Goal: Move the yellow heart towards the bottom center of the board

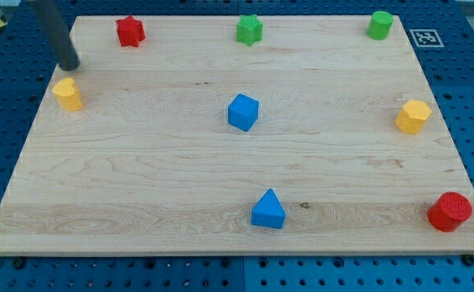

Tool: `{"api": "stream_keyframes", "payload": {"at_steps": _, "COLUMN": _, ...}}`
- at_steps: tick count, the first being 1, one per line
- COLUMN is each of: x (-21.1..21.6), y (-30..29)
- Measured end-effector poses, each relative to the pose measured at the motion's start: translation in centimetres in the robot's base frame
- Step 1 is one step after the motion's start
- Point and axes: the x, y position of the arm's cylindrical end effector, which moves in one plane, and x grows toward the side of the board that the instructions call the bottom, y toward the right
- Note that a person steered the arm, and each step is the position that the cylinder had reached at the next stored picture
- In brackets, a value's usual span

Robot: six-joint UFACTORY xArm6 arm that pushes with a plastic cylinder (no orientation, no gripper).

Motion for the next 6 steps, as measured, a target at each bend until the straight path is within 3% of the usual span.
{"api": "stream_keyframes", "payload": {"at_steps": 2, "x": 1.2, "y": -0.9}}
{"api": "stream_keyframes", "payload": {"at_steps": 4, "x": 5.4, "y": 0.3}}
{"api": "stream_keyframes", "payload": {"at_steps": 6, "x": 5.7, "y": 0.6}}
